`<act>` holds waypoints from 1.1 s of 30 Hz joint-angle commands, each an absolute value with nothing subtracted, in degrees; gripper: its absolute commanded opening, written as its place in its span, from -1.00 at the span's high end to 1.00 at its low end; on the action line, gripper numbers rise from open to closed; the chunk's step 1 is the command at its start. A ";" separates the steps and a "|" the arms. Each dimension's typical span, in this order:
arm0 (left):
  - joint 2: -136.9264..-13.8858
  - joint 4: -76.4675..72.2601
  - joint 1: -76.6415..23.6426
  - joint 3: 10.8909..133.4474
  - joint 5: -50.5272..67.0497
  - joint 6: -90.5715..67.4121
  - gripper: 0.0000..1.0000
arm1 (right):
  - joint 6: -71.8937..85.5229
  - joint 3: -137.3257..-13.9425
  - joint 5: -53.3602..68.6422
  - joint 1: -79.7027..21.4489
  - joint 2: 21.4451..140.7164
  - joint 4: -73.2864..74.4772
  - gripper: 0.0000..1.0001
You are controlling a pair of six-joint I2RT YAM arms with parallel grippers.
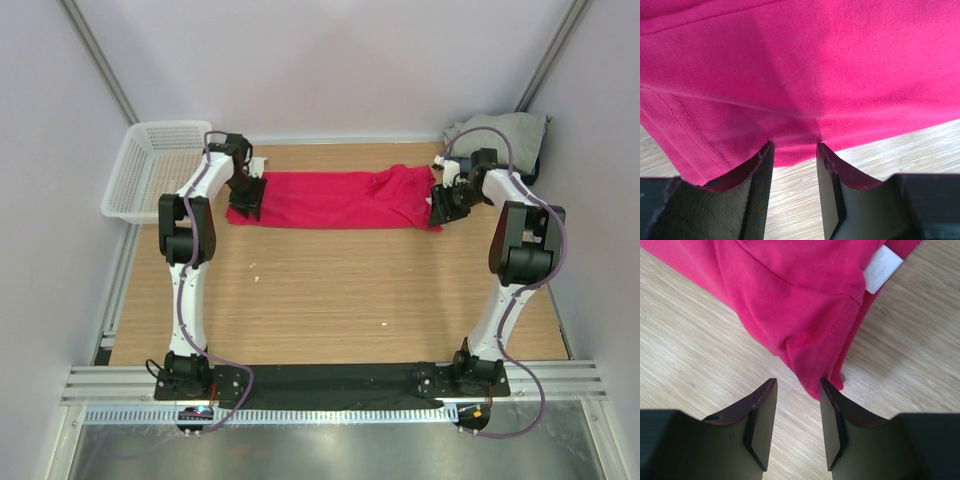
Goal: Fold and stack the t-shirts
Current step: Fold the tshirt
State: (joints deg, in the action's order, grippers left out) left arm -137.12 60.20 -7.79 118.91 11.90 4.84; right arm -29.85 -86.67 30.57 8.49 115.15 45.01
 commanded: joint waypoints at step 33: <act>-130.17 58.62 -7.12 109.17 8.79 6.59 0.20 | -37.00 -89.30 27.33 11.87 115.32 45.88 0.97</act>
State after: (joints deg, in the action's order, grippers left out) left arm -132.53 57.58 -7.79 111.07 10.52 5.19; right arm -34.26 -88.58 27.66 11.27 119.61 44.03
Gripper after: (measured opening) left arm 0.402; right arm 0.052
